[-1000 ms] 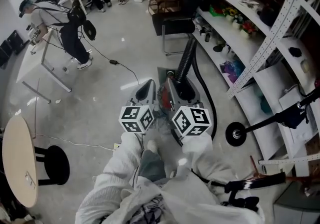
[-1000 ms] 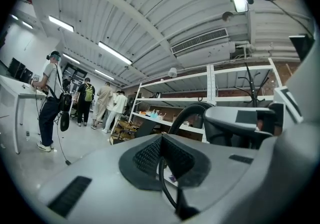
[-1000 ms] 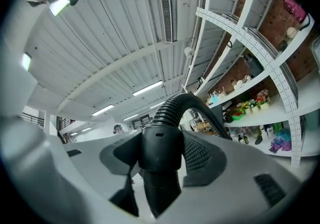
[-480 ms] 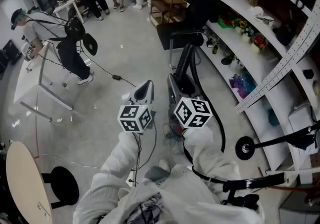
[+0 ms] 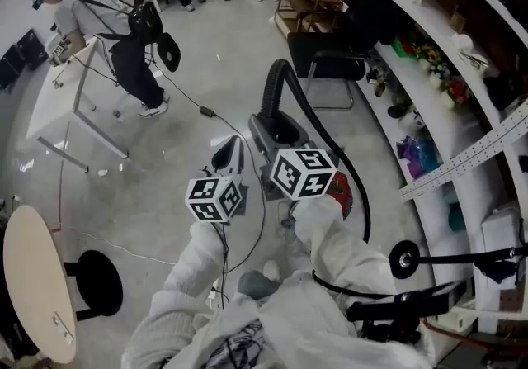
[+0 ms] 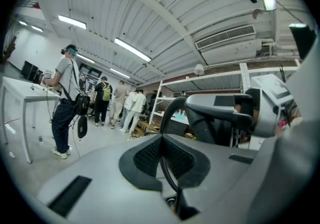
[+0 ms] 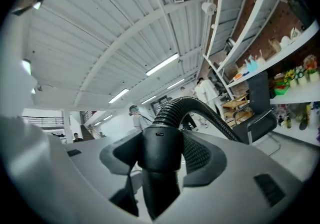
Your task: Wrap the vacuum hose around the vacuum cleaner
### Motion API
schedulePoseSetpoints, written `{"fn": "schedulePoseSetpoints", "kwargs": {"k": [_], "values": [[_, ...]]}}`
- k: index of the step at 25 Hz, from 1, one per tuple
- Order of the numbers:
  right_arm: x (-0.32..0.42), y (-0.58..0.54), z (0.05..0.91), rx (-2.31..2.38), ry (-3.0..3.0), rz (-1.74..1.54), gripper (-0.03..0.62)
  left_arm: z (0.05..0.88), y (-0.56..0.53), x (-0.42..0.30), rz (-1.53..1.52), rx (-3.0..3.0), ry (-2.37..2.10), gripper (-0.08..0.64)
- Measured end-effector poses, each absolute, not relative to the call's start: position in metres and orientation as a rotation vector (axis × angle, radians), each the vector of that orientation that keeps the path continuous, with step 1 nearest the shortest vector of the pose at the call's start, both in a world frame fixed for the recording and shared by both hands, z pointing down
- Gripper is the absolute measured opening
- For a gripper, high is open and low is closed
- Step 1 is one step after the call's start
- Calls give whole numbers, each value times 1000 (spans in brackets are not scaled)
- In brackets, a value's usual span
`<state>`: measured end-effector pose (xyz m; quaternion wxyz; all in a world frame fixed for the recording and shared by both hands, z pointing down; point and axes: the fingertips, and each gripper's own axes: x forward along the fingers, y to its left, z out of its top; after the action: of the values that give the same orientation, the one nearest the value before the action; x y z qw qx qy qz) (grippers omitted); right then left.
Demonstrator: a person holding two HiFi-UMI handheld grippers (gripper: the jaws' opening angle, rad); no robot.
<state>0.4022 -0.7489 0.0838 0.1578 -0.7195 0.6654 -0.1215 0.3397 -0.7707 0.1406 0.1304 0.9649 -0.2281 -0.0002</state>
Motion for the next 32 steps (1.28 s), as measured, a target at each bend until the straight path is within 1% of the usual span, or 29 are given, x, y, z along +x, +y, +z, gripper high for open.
{"fn": "schedulePoseSetpoints", "kwargs": {"k": [2,4,7,9,11,14,19,24,28,32], "values": [[374,-767,92,-1989,1982,-401,241,145,-782,312,1,2776,-734,0],[364,-780,94,-1956,1991,-418,241,151,-790,284,2,2755,-793,0],[383,-782,73,-1978,1878,-369,241,163,-804,251,20,2730,-844,0],[401,-773,47,-2049,1823,-259,241,161,-811,248,3,2737,-818,0],[421,-760,25,-2100,1761,-171,241,147,-813,267,-37,2780,-744,0],[454,-734,9,-2160,1643,-113,241,118,-798,321,-92,2843,-591,0],[504,-673,-23,-2247,1495,3,241,68,-736,415,-150,2935,-291,0],[559,-611,-50,-2281,1413,86,241,51,-679,488,-152,2944,-141,0],[601,-587,-52,-2296,1383,101,241,46,-658,536,-120,2974,-98,0],[632,-589,-34,-2279,1421,52,241,42,-658,567,-134,2960,-108,0]]}}
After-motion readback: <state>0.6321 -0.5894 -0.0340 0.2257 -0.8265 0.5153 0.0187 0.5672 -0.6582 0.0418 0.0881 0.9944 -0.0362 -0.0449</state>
